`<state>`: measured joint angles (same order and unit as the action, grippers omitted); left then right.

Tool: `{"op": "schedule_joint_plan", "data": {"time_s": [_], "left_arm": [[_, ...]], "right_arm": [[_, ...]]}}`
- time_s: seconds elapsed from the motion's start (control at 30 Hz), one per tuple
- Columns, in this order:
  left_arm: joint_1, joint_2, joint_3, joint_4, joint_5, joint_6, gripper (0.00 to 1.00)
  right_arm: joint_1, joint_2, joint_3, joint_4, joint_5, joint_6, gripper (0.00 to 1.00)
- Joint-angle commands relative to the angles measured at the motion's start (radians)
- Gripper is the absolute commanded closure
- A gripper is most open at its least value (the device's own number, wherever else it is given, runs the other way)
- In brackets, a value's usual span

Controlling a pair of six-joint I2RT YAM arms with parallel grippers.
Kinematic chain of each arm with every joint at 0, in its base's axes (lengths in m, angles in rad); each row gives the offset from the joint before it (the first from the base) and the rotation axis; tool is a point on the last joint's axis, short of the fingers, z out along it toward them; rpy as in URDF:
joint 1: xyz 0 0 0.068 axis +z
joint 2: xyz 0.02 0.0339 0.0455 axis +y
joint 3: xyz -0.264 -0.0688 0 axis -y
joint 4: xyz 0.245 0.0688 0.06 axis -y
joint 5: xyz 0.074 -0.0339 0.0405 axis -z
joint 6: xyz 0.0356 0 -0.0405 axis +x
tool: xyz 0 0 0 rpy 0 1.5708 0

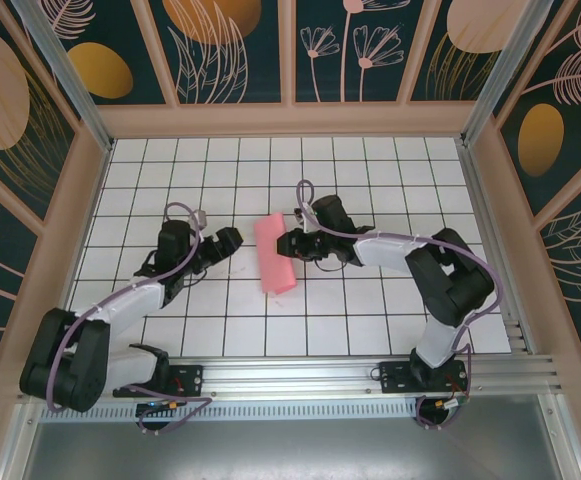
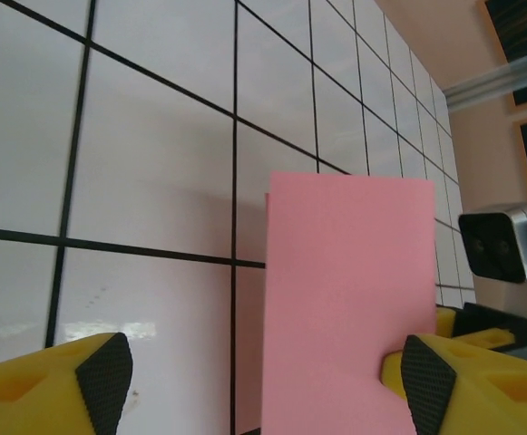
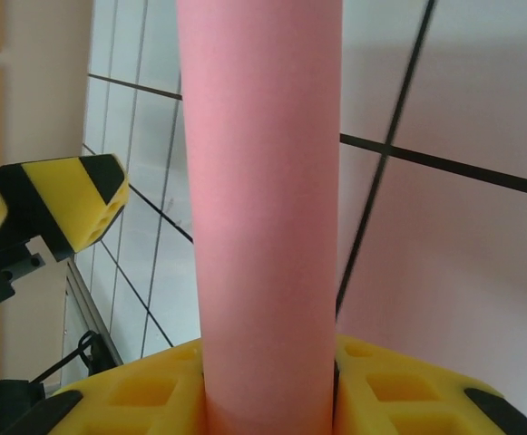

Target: Fold a paper plane with a square sheet of paper (pick it up from the middle)

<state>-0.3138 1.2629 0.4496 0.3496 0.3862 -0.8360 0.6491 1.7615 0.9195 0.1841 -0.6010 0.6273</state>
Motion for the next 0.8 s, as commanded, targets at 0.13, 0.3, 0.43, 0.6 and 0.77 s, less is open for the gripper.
{"op": "schedule_joint_plan", "data": {"time_s": [0.13,0.3,0.43,0.6,0.77], "left_arm": [[-0.088,0.132,0.015,0.17,0.015,-0.07,0.39],[-0.144,0.24,0.056,0.213,0.033,-0.085,0.6],[-0.178,0.329,0.097,0.241,0.052,-0.092,0.75],[-0.205,0.411,0.139,0.248,0.057,-0.094,0.87],[-0.212,0.479,0.155,0.229,0.045,-0.092,0.99]], "right_arm": [[-0.032,0.054,-0.03,0.028,-0.057,-0.024,0.65],[-0.04,0.071,-0.036,0.028,-0.063,-0.024,0.65],[-0.045,0.077,-0.039,0.025,-0.066,-0.026,0.64],[-0.046,0.084,-0.041,0.018,-0.069,-0.023,0.64],[-0.045,0.089,-0.033,-0.017,-0.056,-0.023,0.64]]}}
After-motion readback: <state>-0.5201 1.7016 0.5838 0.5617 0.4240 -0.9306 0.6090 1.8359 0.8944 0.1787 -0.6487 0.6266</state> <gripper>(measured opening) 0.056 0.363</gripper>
